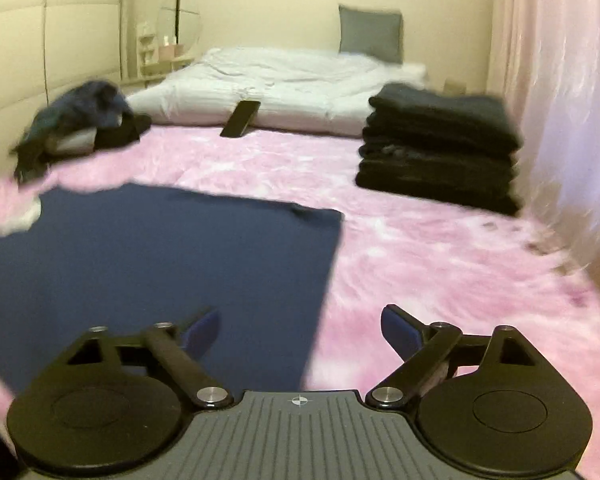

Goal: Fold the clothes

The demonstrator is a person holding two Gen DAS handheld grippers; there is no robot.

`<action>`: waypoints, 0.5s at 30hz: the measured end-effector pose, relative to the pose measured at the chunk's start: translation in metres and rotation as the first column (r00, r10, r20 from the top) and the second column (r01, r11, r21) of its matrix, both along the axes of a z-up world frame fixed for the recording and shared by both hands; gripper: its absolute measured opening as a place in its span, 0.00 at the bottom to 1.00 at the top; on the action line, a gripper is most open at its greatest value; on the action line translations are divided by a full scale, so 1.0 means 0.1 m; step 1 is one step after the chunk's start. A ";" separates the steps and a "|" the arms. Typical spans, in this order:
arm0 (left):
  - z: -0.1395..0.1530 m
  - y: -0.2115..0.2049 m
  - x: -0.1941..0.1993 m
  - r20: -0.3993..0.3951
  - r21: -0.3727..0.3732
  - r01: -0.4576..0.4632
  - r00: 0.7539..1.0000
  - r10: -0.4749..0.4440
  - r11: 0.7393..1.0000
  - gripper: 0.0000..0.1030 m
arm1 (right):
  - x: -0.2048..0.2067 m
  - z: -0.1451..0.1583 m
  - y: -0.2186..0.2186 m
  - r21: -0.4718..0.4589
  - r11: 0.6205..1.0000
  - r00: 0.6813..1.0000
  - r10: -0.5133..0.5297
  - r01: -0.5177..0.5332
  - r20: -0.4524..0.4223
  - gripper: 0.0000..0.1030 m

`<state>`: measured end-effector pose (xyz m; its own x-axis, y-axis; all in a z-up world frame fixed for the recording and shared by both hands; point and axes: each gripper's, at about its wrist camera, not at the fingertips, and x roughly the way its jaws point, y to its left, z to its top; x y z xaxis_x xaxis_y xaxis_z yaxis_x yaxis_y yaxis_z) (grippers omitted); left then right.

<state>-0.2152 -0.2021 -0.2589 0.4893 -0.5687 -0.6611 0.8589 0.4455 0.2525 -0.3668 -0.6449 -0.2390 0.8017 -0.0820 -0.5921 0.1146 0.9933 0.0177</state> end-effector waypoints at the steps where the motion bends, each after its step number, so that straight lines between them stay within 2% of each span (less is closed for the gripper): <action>1: -0.01 -0.13 0.12 -0.003 -0.002 0.007 1.000 -0.007 1.000 0.12 | 0.24 0.00 -0.12 0.033 0.999 1.000 -0.005 0.006 -0.009 0.86; 3: -0.02 -0.40 0.35 -0.008 -0.007 0.022 1.000 -0.022 1.000 0.12 | 0.73 -0.05 -0.35 0.100 0.995 0.999 -0.016 0.019 -0.030 0.86; 6: -0.08 -0.77 0.70 -0.014 -0.005 0.049 0.999 -0.049 0.999 0.16 | 1.41 -0.21 -0.71 0.204 0.978 0.998 -0.032 0.044 -0.063 0.81; 10: -0.24 -1.14 1.04 -0.016 0.018 0.088 0.996 -0.088 0.996 0.19 | 2.14 -0.52 -1.12 0.329 0.942 0.994 -0.040 0.072 -0.104 0.65; 12: -0.33 -1.26 1.16 -0.019 0.027 0.097 0.995 -0.096 0.995 0.20 | 2.37 -0.64 -1.22 0.370 0.927 0.992 -0.024 0.069 -0.126 0.59; 13: -0.37 -1.30 1.21 -0.021 0.030 0.098 0.995 -0.097 0.995 0.20 | 2.47 -0.71 -1.25 0.387 0.920 0.990 -0.012 0.065 -0.138 0.54; 14: -0.41 -1.32 1.23 -0.025 0.030 0.097 0.995 -0.096 0.995 0.21 | 2.51 -0.77 -1.27 0.397 0.916 0.989 0.001 0.059 -0.149 0.39; 15: -0.45 -1.34 1.26 -0.031 0.030 0.096 0.995 -0.095 0.995 0.21 | 2.57 -0.80 -1.27 0.400 0.915 0.986 0.023 0.046 -0.165 0.28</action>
